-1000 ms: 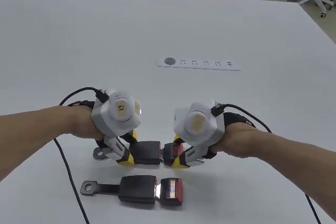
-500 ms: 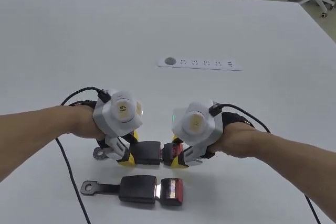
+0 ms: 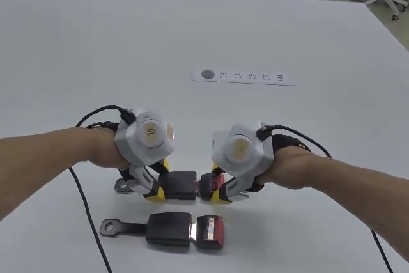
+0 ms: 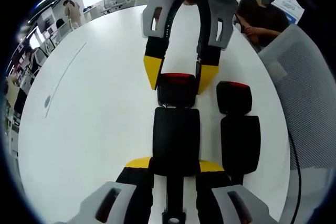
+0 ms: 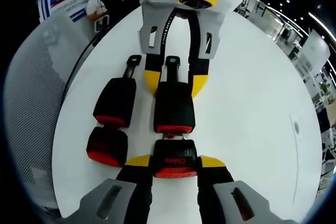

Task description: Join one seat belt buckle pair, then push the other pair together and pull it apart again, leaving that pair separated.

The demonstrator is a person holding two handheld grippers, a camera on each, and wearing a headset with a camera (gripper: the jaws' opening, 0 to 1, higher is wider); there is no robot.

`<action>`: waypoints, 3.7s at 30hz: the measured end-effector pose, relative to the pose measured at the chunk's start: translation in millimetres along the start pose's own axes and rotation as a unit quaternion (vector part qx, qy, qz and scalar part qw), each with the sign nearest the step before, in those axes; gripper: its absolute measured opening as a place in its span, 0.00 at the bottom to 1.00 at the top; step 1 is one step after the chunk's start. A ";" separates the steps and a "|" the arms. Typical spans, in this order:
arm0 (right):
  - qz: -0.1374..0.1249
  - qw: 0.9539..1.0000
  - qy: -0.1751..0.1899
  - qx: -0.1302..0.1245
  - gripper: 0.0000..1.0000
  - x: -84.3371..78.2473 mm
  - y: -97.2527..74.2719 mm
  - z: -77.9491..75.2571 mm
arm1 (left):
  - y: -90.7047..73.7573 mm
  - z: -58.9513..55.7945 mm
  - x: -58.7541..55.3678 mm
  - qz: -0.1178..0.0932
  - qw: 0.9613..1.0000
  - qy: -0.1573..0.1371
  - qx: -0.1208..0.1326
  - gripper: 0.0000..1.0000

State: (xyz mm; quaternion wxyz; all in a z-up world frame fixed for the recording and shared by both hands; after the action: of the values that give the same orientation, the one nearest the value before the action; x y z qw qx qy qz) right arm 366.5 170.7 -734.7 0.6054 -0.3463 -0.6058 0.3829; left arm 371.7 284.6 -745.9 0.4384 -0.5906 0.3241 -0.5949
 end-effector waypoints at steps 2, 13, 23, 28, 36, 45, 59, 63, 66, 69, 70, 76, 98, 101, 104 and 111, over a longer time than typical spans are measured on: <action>-0.001 1.000 -0.001 0.001 0.28 -6.5 -2.2 -0.3 | -1.3 -1.5 1.4 -0.003 1.000 -0.001 -0.001 0.31; -0.010 1.000 0.005 0.000 0.29 -10.8 -5.3 2.1 | -2.4 -3.3 3.4 -0.001 1.000 0.005 -0.002 0.31; -0.002 1.000 -0.002 0.004 0.29 -16.3 -7.6 2.0 | -1.1 -1.7 2.5 0.000 1.000 0.008 -0.004 0.31; 0.006 1.000 -0.006 0.006 0.29 -24.2 -9.3 0.7 | 0.2 0.3 1.6 0.001 1.000 0.011 -0.004 0.32; 0.015 1.000 -0.002 0.008 0.29 -34.7 -16.2 3.2 | 1.7 1.0 0.1 0.001 1.000 0.009 -0.003 0.32; 0.025 1.000 -0.002 0.008 0.30 -46.9 -22.1 5.5 | -1.0 -2.4 4.1 0.002 1.000 0.013 -0.004 0.32; 0.033 0.999 0.001 0.010 0.30 -60.1 -25.4 1.0 | -0.6 -1.0 3.1 -0.001 1.000 0.013 -0.003 0.32; 0.036 0.999 0.003 0.010 0.30 -63.9 -28.7 1.3 | -0.7 -1.3 3.4 -0.001 1.000 0.014 -0.003 0.32; 0.037 0.999 0.003 0.011 0.30 -66.5 -31.1 3.0 | 1.1 -0.3 1.4 0.000 1.000 0.014 -0.003 0.32; 0.039 0.999 0.007 0.010 0.30 -70.7 -30.3 0.6 | -0.1 -1.2 2.6 0.000 1.000 0.015 -0.003 0.32; 0.039 0.999 0.008 0.009 0.30 -71.6 -31.1 0.5 | -1.0 -1.9 3.6 0.001 1.000 0.016 -0.003 0.32; 0.043 0.999 0.006 0.005 0.30 -75.6 -36.1 2.7 | 2.8 2.0 -0.8 0.000 1.000 0.015 -0.003 0.32; 0.047 0.999 0.009 -0.002 0.32 -82.0 -35.6 5.1 | 0.0 1.5 2.4 -0.001 1.000 0.025 0.009 0.37; 0.045 0.999 0.010 -0.005 0.33 -83.2 -35.7 3.2 | -0.4 3.3 0.2 -0.007 1.000 0.016 0.016 0.37; 0.040 0.999 0.016 -0.013 0.37 -80.0 -42.3 2.8 | 0.1 4.8 -2.5 -0.013 1.000 0.008 0.023 0.38; 0.033 0.999 0.018 -0.023 0.44 -86.4 -48.7 -2.4 | -8.4 2.2 -5.3 -0.014 0.999 -0.008 0.038 0.40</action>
State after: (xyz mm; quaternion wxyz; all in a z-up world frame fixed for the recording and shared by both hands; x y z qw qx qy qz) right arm 373.4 71.8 -732.2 0.5952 -0.3866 -0.5919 0.3820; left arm 372.3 293.1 -740.3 0.4547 -0.5827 0.2892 -0.6083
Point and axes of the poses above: the centre of the closed fingertips' face, and the gripper's own axes: y roughly forward along the fingers, z roughly to its left, x roughly out of its top, the point moved 4 cm from there along -y, roughly backward along the fingers, and after that the axes turned 8 degrees about x, right-handed, at the moved point
